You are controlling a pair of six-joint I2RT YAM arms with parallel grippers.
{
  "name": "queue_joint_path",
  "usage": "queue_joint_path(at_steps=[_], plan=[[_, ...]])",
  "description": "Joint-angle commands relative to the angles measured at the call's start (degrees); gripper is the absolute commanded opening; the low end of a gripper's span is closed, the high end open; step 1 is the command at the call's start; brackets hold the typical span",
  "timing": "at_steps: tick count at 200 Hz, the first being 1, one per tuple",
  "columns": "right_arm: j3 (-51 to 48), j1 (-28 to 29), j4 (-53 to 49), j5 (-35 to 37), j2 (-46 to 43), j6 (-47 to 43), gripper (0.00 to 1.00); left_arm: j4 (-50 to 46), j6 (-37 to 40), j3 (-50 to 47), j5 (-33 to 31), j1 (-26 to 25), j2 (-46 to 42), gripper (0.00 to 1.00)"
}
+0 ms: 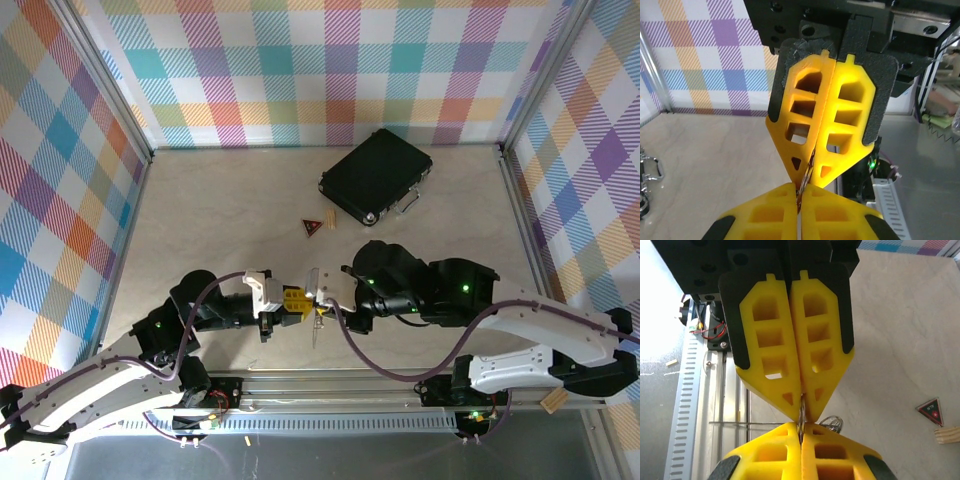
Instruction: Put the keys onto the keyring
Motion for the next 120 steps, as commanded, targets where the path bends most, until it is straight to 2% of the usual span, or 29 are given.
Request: queue_joint_path(at_steps=[1, 13, 37, 69, 101, 120], plan=[[3.4, 0.7, -1.1, 0.6, 1.9, -1.5, 0.0, -2.7, 3.1, 2.6, -2.1, -0.5, -0.9, 0.06], [4.1, 0.9, -2.1, 1.3, 2.9, -1.8, 0.0, -3.5, 3.5, 2.9, -2.6, -0.5, -0.9, 0.0], [4.8, 1.2, -2.5, 1.5, 3.7, -1.8, 0.0, -3.5, 3.3, 3.0, -3.1, -0.5, -1.3, 0.0], [2.6, 1.3, 1.0, 0.0, 1.1, -0.5, 0.0, 1.5, 0.6, 1.7, -1.8, -0.6, -2.5, 0.0], [-1.3, 1.3, 6.2, -2.0, -3.6, 2.0, 0.18, 9.8, -4.1, 0.5, 4.4, -0.5, -2.1, 0.0], [-2.8, 1.3, 7.9, -2.5, -5.4, 3.0, 0.21, 14.5, -6.8, -0.2, 7.3, -0.5, -1.6, 0.0]])
